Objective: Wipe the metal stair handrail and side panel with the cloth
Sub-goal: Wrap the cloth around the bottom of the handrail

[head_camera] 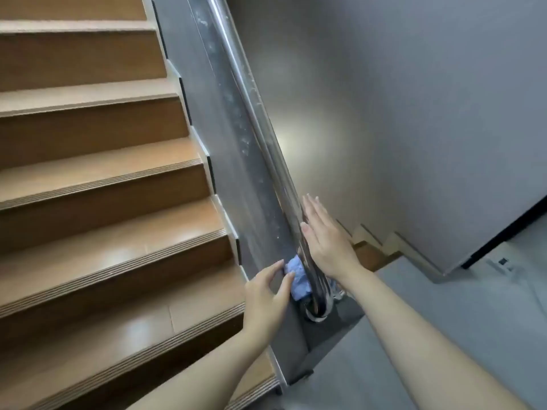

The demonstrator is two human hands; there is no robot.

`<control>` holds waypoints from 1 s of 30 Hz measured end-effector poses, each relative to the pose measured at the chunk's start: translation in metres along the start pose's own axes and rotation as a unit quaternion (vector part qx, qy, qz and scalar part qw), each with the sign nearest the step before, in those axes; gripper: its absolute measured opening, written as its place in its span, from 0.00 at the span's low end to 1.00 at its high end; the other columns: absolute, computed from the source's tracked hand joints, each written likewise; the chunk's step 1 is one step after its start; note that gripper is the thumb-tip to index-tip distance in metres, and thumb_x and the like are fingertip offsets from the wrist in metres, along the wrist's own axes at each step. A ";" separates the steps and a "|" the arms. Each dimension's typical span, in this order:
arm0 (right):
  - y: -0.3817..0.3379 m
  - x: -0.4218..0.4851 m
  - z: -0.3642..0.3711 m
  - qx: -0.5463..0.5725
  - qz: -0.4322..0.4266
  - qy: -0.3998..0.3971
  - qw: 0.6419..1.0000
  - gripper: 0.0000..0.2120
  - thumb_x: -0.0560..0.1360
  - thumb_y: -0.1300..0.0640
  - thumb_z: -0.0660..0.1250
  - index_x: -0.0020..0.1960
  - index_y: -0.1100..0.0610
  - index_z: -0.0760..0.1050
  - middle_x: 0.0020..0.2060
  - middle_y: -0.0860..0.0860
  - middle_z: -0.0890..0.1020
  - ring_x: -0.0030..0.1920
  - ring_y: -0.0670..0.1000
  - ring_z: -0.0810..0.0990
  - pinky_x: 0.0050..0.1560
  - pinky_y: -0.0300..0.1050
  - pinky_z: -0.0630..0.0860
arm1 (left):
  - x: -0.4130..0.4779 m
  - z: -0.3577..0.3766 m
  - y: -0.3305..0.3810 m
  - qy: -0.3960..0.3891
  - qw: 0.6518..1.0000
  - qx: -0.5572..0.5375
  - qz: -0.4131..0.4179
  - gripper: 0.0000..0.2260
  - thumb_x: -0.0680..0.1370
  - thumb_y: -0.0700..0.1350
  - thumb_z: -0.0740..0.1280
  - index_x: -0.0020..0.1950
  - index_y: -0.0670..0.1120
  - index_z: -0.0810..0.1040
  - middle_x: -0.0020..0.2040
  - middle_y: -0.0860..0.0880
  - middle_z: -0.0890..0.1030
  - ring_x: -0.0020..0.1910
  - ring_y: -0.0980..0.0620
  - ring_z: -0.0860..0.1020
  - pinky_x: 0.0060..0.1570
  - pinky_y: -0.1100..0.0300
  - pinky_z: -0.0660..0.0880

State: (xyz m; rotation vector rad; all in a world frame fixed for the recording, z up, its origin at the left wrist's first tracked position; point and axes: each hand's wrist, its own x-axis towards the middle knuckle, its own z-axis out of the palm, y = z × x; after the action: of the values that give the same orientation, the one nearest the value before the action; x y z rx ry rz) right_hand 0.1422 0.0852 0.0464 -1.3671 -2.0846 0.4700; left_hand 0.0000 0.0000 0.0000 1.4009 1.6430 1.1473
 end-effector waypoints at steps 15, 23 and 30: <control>0.052 -0.068 0.027 0.181 0.112 0.038 0.976 0.15 0.82 0.57 0.55 0.63 0.54 0.77 0.58 0.45 0.82 0.61 0.39 0.77 0.64 0.36 0.73 | 0.004 0.034 -0.004 0.040 0.999 -0.009 -0.022 0.13 0.72 0.45 0.72 0.55 0.53 0.81 0.50 0.58 0.83 0.48 0.59 0.79 0.48 0.61 0.77; 0.040 -0.056 0.018 0.207 0.110 0.065 0.970 0.13 0.81 0.54 0.59 0.56 0.53 0.82 0.49 0.40 0.84 0.54 0.35 0.80 0.52 0.25 0.72 | 0.014 0.016 0.002 0.030 0.995 -0.080 -0.057 0.05 0.73 0.43 0.72 0.44 0.53 0.82 0.40 0.58 0.83 0.38 0.59 0.80 0.36 0.70 0.73; 0.024 -0.034 0.008 0.238 0.104 0.114 0.959 0.12 0.81 0.55 0.60 0.61 0.50 0.78 0.51 0.32 0.79 0.55 0.28 0.75 0.51 0.20 0.69 | 0.038 -0.052 0.027 0.072 0.992 -0.104 -0.012 0.07 0.71 0.41 0.74 0.42 0.54 0.83 0.39 0.49 0.85 0.38 0.52 0.80 0.41 0.54 0.77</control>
State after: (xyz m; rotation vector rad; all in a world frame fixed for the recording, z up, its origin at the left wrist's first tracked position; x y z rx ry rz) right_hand 0.1637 0.0646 0.0165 -1.2780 -1.5198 0.8025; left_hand -0.0437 0.0283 0.0466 1.1879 1.5795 1.3911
